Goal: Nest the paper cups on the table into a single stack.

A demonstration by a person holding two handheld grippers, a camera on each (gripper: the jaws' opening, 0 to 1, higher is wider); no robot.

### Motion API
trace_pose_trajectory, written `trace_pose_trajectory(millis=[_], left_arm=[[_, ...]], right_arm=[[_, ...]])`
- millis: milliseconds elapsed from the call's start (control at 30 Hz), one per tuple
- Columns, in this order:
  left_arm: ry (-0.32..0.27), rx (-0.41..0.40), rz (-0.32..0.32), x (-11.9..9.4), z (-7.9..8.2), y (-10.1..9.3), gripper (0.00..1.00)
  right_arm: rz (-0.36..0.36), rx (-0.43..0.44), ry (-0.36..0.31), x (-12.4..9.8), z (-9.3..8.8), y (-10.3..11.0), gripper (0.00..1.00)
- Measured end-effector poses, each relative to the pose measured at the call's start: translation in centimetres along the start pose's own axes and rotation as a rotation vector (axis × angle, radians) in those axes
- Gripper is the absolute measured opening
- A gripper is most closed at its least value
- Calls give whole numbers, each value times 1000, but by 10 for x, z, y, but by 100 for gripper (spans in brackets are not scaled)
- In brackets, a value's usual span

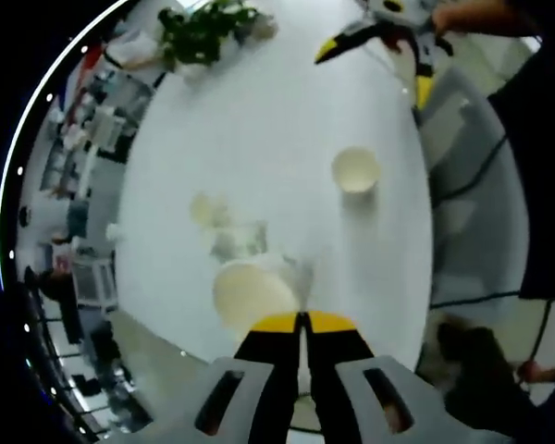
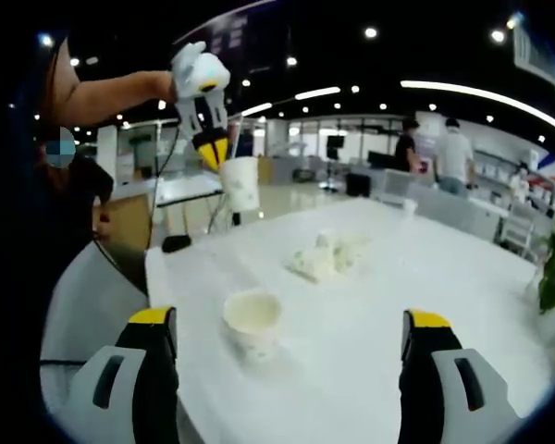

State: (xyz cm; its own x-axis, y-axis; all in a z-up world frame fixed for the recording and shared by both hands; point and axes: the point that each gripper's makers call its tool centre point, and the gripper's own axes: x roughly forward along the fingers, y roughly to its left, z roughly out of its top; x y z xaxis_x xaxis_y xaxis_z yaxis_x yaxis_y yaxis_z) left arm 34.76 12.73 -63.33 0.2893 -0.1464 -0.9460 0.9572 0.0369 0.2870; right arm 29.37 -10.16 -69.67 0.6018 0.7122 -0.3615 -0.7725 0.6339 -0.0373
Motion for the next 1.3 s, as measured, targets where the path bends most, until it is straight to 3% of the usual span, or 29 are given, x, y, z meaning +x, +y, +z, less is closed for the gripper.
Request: trace_pose_trajectory(millis=[433,1300], left_arm=[[31,60,-14,-3,22,0,0],[21,100,-56,-2,83,-6,0]], right_arm=[[-4,-3,-7,-3,2,-1,99],[-40,13,-27,-24,0,-12,100]])
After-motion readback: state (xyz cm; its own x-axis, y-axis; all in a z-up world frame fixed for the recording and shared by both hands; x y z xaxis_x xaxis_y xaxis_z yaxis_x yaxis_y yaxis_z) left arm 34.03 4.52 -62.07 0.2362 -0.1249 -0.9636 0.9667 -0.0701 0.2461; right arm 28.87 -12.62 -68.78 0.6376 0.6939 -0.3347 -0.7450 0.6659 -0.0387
